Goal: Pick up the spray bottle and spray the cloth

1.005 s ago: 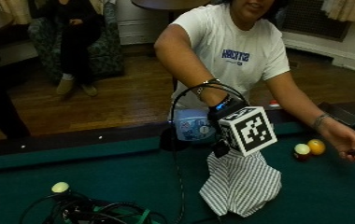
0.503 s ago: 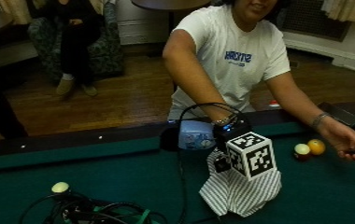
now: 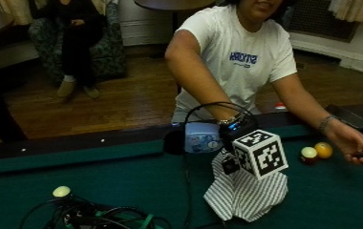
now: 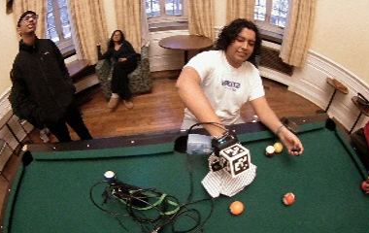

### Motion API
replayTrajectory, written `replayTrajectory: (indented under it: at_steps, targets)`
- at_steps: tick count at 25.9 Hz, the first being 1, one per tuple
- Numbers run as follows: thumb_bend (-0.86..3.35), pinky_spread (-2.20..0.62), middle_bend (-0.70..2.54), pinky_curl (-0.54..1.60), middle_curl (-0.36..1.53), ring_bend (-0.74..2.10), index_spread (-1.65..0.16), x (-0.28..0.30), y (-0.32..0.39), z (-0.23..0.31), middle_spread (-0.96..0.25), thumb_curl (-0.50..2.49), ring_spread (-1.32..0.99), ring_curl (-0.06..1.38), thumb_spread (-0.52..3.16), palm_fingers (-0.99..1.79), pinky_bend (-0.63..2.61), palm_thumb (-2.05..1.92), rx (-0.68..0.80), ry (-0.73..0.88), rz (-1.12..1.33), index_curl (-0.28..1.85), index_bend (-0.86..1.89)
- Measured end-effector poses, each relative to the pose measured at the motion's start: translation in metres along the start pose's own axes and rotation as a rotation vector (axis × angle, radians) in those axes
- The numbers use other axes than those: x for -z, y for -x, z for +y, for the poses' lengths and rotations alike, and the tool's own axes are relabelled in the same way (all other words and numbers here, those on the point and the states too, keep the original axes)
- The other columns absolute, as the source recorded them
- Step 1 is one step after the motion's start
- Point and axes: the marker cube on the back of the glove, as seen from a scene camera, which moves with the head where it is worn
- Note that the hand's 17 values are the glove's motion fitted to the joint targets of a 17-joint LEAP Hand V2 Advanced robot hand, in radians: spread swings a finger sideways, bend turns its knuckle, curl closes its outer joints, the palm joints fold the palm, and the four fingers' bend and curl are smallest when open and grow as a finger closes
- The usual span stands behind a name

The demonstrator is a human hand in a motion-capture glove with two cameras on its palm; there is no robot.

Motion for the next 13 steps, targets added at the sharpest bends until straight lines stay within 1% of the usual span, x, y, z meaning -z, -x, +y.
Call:
replayTrajectory:
  at_steps: [6, 13]
  targets:
    - [-0.03, -0.32, 0.68, 0.43, 0.57, 0.81, -0.29, 0.053, 0.021, 0.056, -0.21, 0.82, -0.21, 0.49, 0.37, 1.38, 0.52, 0.95, 0.16, -0.184, -0.085, 0.64, 0.27]
    - [-0.03, -0.32, 0.68, 0.43, 0.57, 0.81, -0.29, 0.091, 0.036, 0.112, -0.21, 0.83, -0.21, 0.49, 0.38, 1.38, 0.52, 0.95, 0.418, -0.395, -0.212, 0.64, 0.27]
